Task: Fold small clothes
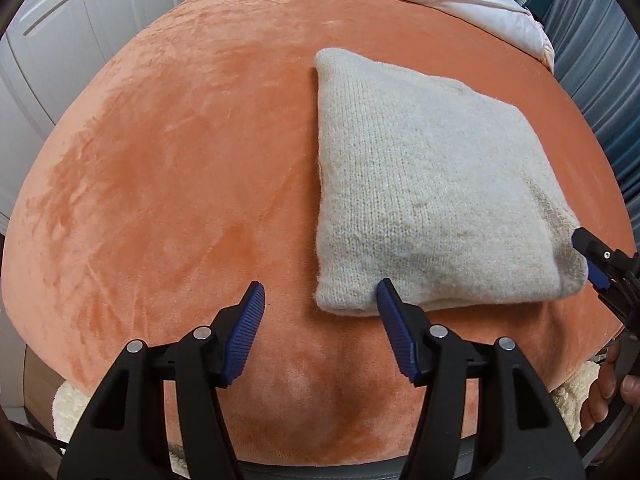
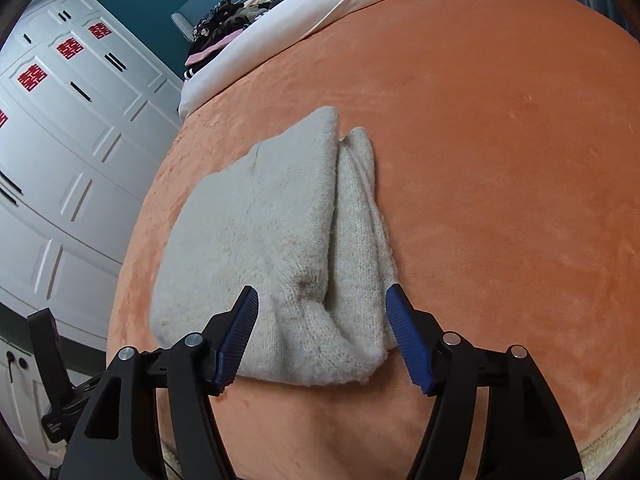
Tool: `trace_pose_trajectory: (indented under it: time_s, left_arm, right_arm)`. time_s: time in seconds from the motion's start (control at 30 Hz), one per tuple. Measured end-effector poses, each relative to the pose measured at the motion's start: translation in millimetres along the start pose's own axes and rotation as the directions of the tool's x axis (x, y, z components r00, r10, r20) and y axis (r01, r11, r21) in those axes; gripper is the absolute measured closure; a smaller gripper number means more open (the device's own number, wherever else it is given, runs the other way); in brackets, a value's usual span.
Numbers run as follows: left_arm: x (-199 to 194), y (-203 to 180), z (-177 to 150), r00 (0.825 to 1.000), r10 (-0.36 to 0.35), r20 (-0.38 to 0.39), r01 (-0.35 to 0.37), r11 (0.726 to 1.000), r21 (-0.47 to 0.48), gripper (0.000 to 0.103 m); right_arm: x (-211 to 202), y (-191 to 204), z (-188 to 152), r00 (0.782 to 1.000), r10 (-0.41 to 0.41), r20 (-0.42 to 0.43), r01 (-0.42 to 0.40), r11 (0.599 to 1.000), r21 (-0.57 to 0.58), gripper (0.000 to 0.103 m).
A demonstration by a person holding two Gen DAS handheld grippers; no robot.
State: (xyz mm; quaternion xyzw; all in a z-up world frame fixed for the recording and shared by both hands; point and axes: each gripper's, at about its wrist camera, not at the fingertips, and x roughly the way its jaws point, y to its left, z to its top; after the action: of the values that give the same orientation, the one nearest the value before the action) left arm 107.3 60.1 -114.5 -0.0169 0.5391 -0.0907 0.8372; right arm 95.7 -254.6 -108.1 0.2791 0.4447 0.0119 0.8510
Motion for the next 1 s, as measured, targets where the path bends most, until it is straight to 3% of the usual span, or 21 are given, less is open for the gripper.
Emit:
trace_pose_trajectory:
  time_s: [0.2, 0.23, 0.27, 0.33, 0.4, 0.47, 0.53, 0.6, 0.63, 0.67, 0.7, 0.73, 0.83, 0.93, 1.0]
  left_arm:
    - [4.1, 2.9, 1.5, 1.000, 0.002, -0.006, -0.002, 1.000, -0.006, 0.045]
    - [3.7, 3.7, 1.1, 1.000, 0.002, -0.006, -0.002, 1.000, -0.010, 0.045]
    - [3.1, 4.5, 0.7, 1.000, 0.002, -0.004, -0.002, 1.000, -0.015, 0.044]
    - [-0.9, 8.2, -0.3, 1.000, -0.005, 0.007, 0.005, 1.000, -0.031, 0.044]
    - [-12.9, 15.5, -2.6, 0.999, -0.017, 0.033, 0.019, 0.998, -0.059, 0.044]
    - [-26.0, 24.7, -4.9, 0.998, -0.022, 0.061, 0.027, 0.996, -0.086, 0.044]
    - [-35.7, 33.7, -6.7, 0.996, -0.024, 0.082, 0.033, 0.993, -0.116, 0.044]
    - [-37.0, 40.2, -8.0, 0.996, -0.017, 0.086, 0.029, 0.991, -0.129, 0.041]
    - [-33.3, 42.0, -8.7, 0.997, -0.006, 0.075, 0.015, 0.992, -0.128, 0.041]
    - [-29.4, 43.3, -9.6, 0.998, 0.001, 0.061, 0.007, 0.992, -0.128, 0.041]
    - [-26.0, 43.9, -10.6, 0.999, 0.001, 0.049, 0.005, 0.991, -0.132, 0.041]
    - [-23.2, 44.4, -12.1, 0.999, -0.004, 0.041, 0.009, 0.991, -0.137, 0.041]
    - [-20.3, 44.0, -16.4, 1.000, -0.013, 0.027, 0.016, 0.991, -0.133, 0.041]
    - [-18.6, 39.8, -16.6, 0.999, -0.020, 0.026, 0.023, 0.992, -0.121, 0.041]
    - [-16.4, 34.8, -13.4, 0.999, -0.031, 0.025, 0.034, 0.992, -0.123, 0.039]
  right_arm:
    - [13.5, 9.6, -1.4, 0.999, -0.022, -0.026, 0.021, 0.999, -0.025, 0.039]
    - [16.1, 13.5, 0.6, 0.999, -0.024, -0.032, 0.023, 0.999, -0.043, 0.048]
    - [19.1, 16.6, 1.9, 0.998, -0.035, -0.045, 0.032, 0.997, -0.065, 0.070]
    - [19.1, 27.9, 9.9, 0.997, -0.028, -0.067, 0.022, 0.995, -0.099, 0.081]
    - [-12.9, 53.5, 25.6, 0.996, 0.085, 0.002, -0.084, 0.988, -0.129, 0.084]
    - [-55.3, 84.7, 39.5, 0.976, 0.195, 0.095, -0.174, 0.964, -0.201, 0.089]
    - [-86.3, 105.5, 47.0, 0.952, 0.260, 0.159, -0.209, 0.936, -0.284, 0.091]
    - [-72.6, 91.9, 45.7, 0.968, 0.204, 0.144, -0.160, 0.950, -0.269, 0.091]
    - [-53.6, 74.9, 41.5, 0.983, 0.138, 0.117, -0.107, 0.965, -0.239, 0.091]
    - [-28.3, 52.2, 35.5, 0.996, 0.051, 0.073, -0.036, 0.980, -0.196, 0.091]
    - [4.7, 21.0, 25.5, 0.999, -0.049, -0.014, 0.047, 0.990, -0.136, 0.091]
    - [28.3, -7.2, 12.4, 0.992, -0.088, -0.096, 0.081, 0.994, -0.068, 0.092]
    - [16.3, -29.6, -1.8, 0.997, 0.061, -0.056, -0.057, 0.996, 0.072, 0.091]
    - [1.9, -11.6, 5.5, 0.996, 0.082, -0.034, -0.080, 0.996, 0.034, 0.080]
    - [3.5, -0.4, 9.5, 0.996, 0.073, -0.041, -0.073, 0.997, -0.008, 0.056]
